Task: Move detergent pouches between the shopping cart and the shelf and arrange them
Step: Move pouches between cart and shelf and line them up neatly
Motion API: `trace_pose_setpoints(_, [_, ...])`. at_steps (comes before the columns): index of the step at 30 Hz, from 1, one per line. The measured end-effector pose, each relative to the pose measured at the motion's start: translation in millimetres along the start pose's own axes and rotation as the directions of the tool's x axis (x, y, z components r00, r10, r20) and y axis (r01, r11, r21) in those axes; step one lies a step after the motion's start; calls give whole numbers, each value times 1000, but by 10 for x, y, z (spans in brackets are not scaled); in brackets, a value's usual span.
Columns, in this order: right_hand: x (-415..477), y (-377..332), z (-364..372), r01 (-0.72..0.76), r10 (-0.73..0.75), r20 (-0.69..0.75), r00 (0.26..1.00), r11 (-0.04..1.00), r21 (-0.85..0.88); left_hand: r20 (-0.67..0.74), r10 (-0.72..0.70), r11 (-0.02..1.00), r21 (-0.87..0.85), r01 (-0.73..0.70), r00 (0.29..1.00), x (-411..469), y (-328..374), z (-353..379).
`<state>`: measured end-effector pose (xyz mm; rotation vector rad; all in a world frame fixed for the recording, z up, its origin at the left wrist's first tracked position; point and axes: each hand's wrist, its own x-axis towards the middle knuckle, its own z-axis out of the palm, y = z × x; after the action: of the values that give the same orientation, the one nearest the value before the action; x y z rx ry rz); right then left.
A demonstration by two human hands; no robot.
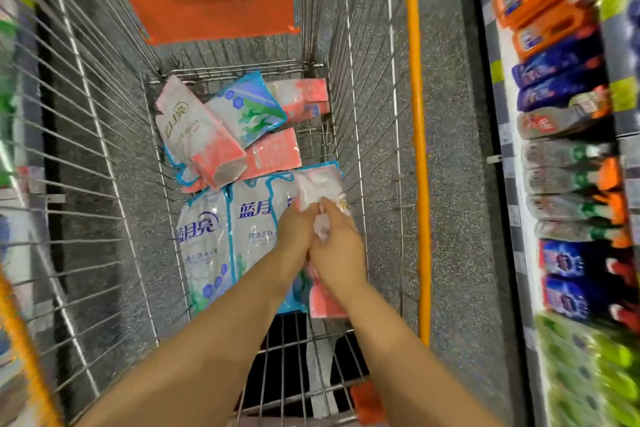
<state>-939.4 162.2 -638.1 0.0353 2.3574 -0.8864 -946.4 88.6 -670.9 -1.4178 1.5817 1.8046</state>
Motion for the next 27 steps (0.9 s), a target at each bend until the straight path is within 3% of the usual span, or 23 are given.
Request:
trace_pose_setpoints(5, [-53,-337,-99,348,-344,-91,934,937,24,-59,235,962,-126,-241,970,-231,513,-241])
trace_pose_setpoints(10, [-132,-506,-406,373,-350,-276,895,927,34,-104,361,856,-358,-374,927,-741,899,-365])
trace_pose_setpoints(12, [-215,-603,-549,338,-296,-219,930,921,192,-139,398,805,-422,-418,907,-960,971,-419])
trace_pose_setpoints(16, [-566,-816,-830,422,-421,-91,902,821,383,-281,486,674,-482,-560,827,-1613,1046,-543])
trace_pose_setpoints(20, [-1077,-1057,-1124,552,-609,-29,793,697,457,-400,548,504,-544,-671,735,-2423,989,-674])
trace_pose_setpoints(24, [-1668,-1404,-1397,532,-751,162,640,585,613,-526,607,368,-478,-797,596,-3264,898,-996])
trace_pose_setpoints(27, [-2163,-1696,-1383,539,-831,173,528,486,688,-608,624,275,-417,-866,491,-3918,793,-1277])
